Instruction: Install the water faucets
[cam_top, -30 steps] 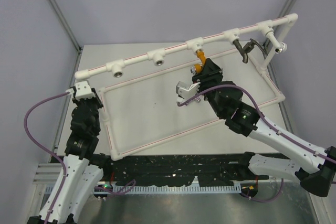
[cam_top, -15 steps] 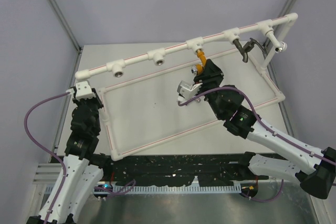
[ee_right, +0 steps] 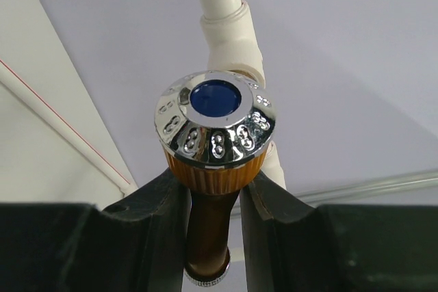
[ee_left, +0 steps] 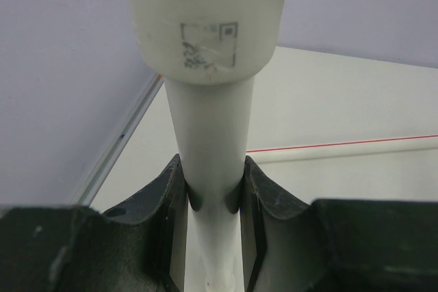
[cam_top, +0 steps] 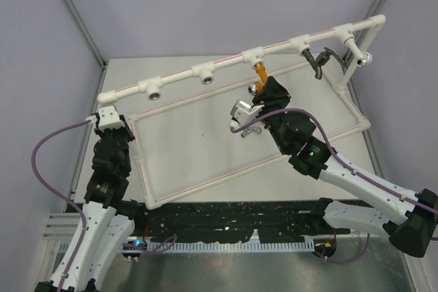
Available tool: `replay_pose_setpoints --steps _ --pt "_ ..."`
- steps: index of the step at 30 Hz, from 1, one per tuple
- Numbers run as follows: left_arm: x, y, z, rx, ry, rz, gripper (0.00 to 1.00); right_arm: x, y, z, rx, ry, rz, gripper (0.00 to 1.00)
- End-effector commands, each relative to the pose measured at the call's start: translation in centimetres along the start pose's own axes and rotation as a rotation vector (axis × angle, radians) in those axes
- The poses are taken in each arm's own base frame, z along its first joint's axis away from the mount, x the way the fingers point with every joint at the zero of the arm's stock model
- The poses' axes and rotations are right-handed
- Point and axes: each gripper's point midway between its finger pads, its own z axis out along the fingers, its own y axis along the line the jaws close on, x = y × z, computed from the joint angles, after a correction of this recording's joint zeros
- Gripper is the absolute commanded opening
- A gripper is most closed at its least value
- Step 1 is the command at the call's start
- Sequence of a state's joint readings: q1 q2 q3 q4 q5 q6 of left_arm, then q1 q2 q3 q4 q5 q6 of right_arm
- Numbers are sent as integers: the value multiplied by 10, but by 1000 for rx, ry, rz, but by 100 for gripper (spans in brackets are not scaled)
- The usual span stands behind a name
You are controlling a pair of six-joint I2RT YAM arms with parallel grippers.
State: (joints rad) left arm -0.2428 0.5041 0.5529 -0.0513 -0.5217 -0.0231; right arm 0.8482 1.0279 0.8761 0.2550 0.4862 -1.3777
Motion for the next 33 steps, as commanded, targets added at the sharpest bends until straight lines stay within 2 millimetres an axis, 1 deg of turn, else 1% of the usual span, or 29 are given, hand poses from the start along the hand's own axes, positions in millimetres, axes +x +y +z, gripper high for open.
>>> replay_pose_setpoints --steps 1,5,14,15,21,25,30,33 --pt "1 -6 -5 48 24 48 0 7 16 8 -38 38 88 5" --pt "0 -6 -5 51 23 48 0 4 15 9 -33 16 207 5" --pt "1 -7 -5 53 24 47 0 -2 11 11 -45 -48 546 5" --pt "0 -7 -5 54 24 47 0 -3 12 12 -48 -52 566 5" --pt "0 -7 -5 56 20 46 0 -8 15 15 -28 -84 813 5" --pt "-1 -7 -5 59 18 45 0 -6 16 17 -15 -99 941 5" --pt "-1 -7 -5 59 17 46 0 -9 13 16 -30 -147 1098 5" --pt "0 -8 -6 62 18 47 0 -10 13 16 -39 -158 1160 5"
